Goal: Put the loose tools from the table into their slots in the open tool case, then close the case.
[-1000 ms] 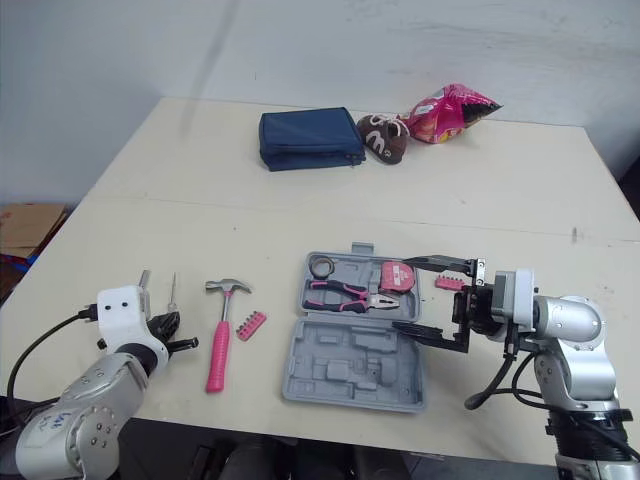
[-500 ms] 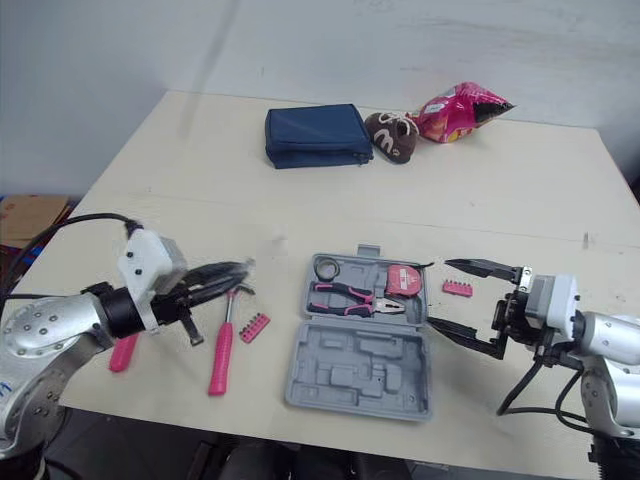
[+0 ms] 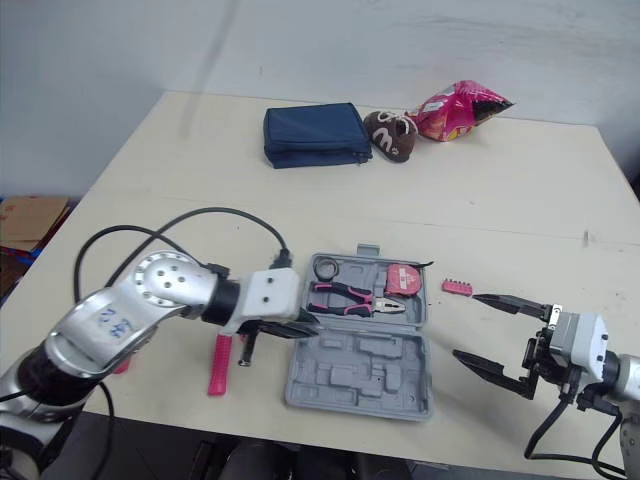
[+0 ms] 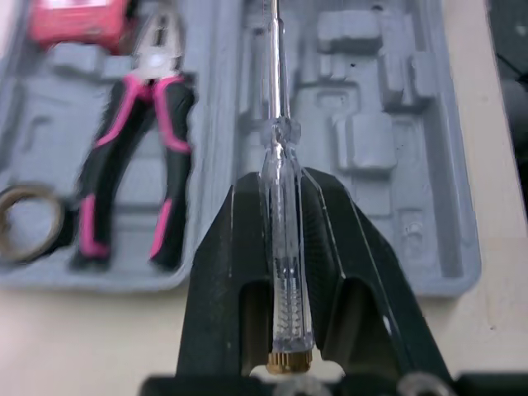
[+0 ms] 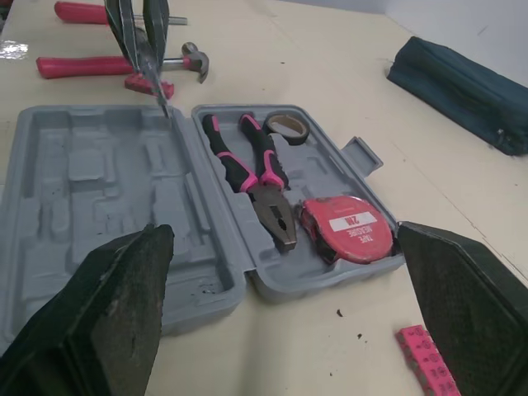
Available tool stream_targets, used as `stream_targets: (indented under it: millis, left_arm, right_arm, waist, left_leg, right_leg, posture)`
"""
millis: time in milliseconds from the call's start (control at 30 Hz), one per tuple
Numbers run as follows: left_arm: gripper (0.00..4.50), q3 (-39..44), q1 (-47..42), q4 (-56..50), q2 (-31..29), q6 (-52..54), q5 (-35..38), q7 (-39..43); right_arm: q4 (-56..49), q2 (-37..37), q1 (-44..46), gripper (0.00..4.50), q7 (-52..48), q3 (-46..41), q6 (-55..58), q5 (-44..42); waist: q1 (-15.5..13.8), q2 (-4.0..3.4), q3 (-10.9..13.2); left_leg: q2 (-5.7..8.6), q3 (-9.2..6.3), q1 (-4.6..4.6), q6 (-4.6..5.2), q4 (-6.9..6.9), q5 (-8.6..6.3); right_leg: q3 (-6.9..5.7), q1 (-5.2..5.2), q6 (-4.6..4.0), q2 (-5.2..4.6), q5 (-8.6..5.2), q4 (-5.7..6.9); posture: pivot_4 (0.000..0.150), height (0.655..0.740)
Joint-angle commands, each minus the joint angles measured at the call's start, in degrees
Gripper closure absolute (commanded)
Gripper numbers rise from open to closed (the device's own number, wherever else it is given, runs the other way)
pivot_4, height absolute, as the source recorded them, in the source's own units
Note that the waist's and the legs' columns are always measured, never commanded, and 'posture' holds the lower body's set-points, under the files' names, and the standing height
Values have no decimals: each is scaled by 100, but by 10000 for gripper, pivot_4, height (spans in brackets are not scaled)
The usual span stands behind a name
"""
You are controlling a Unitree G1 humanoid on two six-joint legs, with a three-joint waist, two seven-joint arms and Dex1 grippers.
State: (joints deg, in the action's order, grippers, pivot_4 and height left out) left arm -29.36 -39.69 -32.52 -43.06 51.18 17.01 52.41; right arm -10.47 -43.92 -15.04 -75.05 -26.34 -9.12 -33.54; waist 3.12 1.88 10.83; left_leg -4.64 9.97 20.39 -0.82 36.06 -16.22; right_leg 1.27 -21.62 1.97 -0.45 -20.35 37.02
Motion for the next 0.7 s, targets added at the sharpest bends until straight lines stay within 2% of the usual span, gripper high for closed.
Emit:
stream_targets:
  millis: [33, 367, 700]
  left_arm:
    - [44824, -301, -174, 72, 133, 272, -178, -38]
    - [44824, -894, -676, 592, 598, 334, -602, -22]
    - [44824, -1226, -757, 992, 950, 86, -1117, -69]
  right_arm:
    - [-381, 2, -147, 0, 161, -238, -49, -34]
    - [-694, 101, -546, 0, 392, -405, -62, -45]
    - [-807, 232, -723, 0, 470, -404, -161, -10]
  waist:
    - [5, 0, 0]
    - [-68, 0, 0]
    - [-104, 0, 0]
  left_leg:
    - [0, 0, 0, -2, -1, 1]
    - [6, -4, -2, 2, 12, 8]
    - [6, -3, -6, 0, 15, 9]
  right_leg:
    - [1, 0, 1, 1, 0, 1]
    - [8, 1, 5, -2, -3, 17]
    - [13, -1, 5, -1, -5, 33]
  posture:
    - [1500, 7400]
    - [1500, 7400]
    - [1500, 7400]
